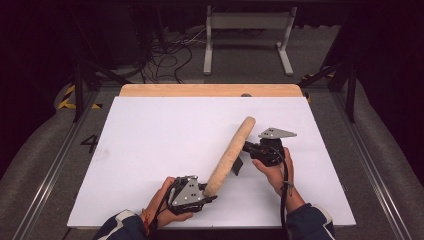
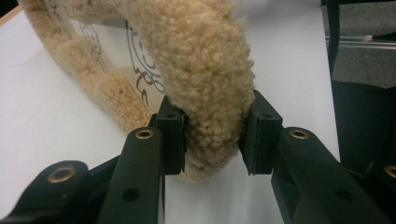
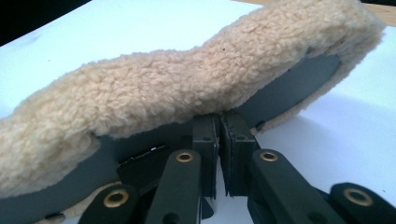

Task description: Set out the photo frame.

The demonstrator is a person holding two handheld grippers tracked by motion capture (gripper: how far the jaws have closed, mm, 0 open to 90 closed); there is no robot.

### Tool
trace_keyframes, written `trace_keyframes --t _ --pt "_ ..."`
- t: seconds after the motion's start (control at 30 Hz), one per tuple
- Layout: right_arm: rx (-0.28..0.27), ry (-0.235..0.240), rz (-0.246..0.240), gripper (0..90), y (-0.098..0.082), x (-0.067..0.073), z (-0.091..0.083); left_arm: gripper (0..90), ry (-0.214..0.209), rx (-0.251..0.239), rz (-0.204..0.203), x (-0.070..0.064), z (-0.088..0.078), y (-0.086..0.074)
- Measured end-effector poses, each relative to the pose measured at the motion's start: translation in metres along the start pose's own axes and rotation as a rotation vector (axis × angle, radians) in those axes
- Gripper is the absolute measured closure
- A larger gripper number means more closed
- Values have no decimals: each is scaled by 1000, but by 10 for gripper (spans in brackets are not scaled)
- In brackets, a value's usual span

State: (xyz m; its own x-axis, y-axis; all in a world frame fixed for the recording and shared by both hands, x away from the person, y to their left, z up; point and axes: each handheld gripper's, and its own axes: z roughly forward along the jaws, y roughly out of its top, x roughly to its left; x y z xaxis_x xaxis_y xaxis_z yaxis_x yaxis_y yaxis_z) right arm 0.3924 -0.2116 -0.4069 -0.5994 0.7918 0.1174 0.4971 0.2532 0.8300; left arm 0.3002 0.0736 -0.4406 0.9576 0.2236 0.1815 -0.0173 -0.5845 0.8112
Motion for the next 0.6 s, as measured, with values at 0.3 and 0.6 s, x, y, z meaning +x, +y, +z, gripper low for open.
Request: trace_keyframes --t 0.3,0.6 --pt "49 37 -8 829 3 11 -10 634 -8 -17 -7 1 2 0" --pt "2 63 53 750 8 15 -37 620 -12 -23 -9 -1 7 3"
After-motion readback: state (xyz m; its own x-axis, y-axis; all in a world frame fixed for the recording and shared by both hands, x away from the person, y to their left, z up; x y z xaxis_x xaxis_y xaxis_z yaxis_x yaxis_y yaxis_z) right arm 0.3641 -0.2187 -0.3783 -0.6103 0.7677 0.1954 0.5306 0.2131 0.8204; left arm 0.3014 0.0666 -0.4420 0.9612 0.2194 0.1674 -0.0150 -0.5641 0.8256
